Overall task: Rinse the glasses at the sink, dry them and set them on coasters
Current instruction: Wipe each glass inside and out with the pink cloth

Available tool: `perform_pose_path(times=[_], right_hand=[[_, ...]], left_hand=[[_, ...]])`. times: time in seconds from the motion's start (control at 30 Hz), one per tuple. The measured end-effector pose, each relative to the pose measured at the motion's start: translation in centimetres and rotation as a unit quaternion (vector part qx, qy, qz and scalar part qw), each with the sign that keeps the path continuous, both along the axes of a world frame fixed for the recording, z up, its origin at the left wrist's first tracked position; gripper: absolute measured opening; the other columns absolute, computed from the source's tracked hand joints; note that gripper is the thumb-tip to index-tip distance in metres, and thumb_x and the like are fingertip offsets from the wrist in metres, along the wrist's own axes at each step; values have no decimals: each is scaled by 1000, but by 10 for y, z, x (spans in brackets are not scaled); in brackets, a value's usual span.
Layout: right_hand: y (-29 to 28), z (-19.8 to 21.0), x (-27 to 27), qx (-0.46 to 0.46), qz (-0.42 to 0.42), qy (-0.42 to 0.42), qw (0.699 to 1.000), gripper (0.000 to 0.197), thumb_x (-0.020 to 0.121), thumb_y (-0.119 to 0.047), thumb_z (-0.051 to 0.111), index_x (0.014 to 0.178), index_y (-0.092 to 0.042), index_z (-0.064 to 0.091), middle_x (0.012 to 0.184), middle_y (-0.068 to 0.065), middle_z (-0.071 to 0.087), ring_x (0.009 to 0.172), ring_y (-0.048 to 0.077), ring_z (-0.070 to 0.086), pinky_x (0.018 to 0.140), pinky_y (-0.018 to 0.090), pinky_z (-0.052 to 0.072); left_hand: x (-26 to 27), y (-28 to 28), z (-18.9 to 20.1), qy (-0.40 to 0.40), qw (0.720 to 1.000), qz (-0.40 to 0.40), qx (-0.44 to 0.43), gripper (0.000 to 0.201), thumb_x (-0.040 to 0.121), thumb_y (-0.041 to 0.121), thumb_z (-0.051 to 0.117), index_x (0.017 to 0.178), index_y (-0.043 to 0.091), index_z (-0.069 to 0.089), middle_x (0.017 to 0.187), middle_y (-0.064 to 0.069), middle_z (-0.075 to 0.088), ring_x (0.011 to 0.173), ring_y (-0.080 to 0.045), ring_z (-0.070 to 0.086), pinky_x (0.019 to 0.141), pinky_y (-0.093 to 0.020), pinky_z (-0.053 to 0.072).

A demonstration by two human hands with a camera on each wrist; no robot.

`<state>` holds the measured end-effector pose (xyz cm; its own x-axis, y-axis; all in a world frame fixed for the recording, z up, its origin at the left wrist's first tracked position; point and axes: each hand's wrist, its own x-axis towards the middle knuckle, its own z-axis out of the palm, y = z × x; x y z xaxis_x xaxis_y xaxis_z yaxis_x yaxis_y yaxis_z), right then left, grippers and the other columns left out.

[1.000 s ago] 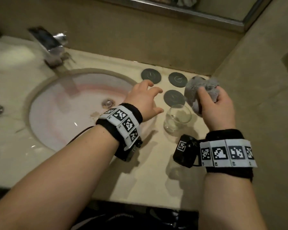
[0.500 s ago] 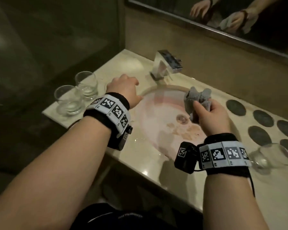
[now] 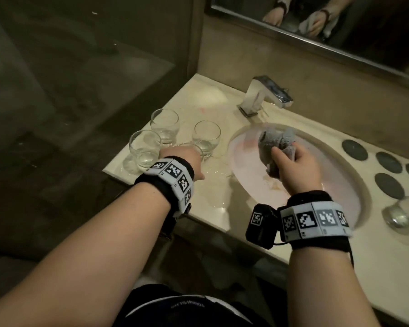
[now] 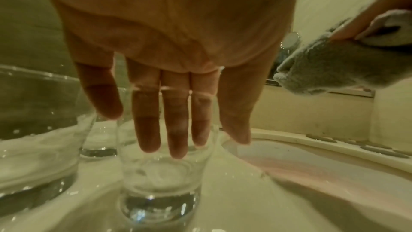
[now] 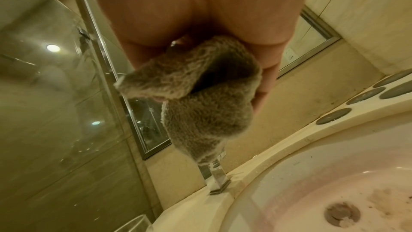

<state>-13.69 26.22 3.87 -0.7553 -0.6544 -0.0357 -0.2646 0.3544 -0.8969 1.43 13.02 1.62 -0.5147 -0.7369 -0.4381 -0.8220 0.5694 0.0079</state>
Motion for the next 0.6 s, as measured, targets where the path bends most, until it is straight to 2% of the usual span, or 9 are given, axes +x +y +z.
perform_pose_path(times=[0.07, 0.13, 0.23, 0.33, 0.4, 0.47, 0.5, 0.53, 0.6], right_hand=[[3, 0, 4, -2, -4, 4, 1000, 18, 90, -15, 56, 73, -22, 56, 66, 1, 61, 58, 14, 60, 70, 39, 57], [6, 0, 3, 0, -20, 9, 1000, 18, 90, -18, 56, 72, -22, 56, 66, -1, 62, 59, 14, 61, 74, 43, 57], [10, 1, 0, -3, -43, 9, 999, 18, 91, -23, 57, 73, -20, 56, 63, -2, 62, 60, 15, 61, 78, 49, 56], [11, 6, -6, -2, -60, 7, 998, 23, 91, -23, 57, 68, -22, 56, 64, -5, 61, 61, 12, 60, 79, 46, 56], [12, 6, -16, -1, -70, 8, 998, 23, 89, -26, 58, 66, -20, 56, 69, -2, 62, 65, 13, 61, 79, 45, 56], [13, 5, -29, 1, -80, 19, 997, 25, 78, -42, 58, 72, -18, 63, 88, 11, 64, 78, 23, 64, 81, 50, 55], [14, 2, -40, 5, -84, 25, 996, 32, 73, -49, 56, 78, -18, 66, 99, 11, 62, 86, 27, 64, 84, 51, 54], [16, 1, -48, 5, -85, 24, 996, 35, 72, -50, 56, 83, -19, 67, 106, 10, 59, 91, 29, 62, 86, 50, 52], [21, 4, -63, 1, -85, 12, 996, 33, 76, -46, 56, 89, -18, 67, 109, 11, 57, 94, 28, 61, 87, 50, 52]], left_hand=[[-1, 2, -10, 17, 1000, -1, 1, 23, 90, 43, 53, 96, 21, 55, 81, 2, 48, 89, -21, 52, 83, -37, 43], [0, 2, -17, 45, 999, 5, -11, 15, 91, 33, 52, 96, 20, 58, 75, 3, 47, 82, -21, 50, 81, -37, 43], [3, -1, -15, 70, 997, 25, -3, 14, 91, 25, 50, 96, 20, 62, 83, 1, 57, 82, -21, 56, 82, -37, 48], [3, 0, 3, 118, 992, 30, 32, 20, 93, 30, 48, 94, 17, 62, 91, -1, 61, 89, -21, 58, 84, -37, 49], [-1, 6, 15, 187, 980, 45, 55, 19, 93, 33, 50, 84, 18, 58, 87, 1, 61, 87, -19, 58, 81, -35, 48], [-11, 13, 23, 288, 951, 75, 82, 19, 90, 34, 56, 78, 20, 60, 84, 5, 64, 84, -16, 59, 79, -33, 48], [-19, 17, 25, 345, 928, 94, 107, 17, 90, 32, 58, 78, 22, 63, 83, 6, 66, 83, -14, 61, 79, -32, 49], [-28, 20, 25, 404, 896, 118, 144, 15, 89, 30, 59, 80, 20, 64, 81, 7, 68, 80, -11, 62, 77, -30, 49], [-51, 27, 25, 506, 812, 176, 230, 13, 90, 23, 60, 85, 14, 66, 79, 7, 70, 70, -3, 63, 67, -23, 47]])
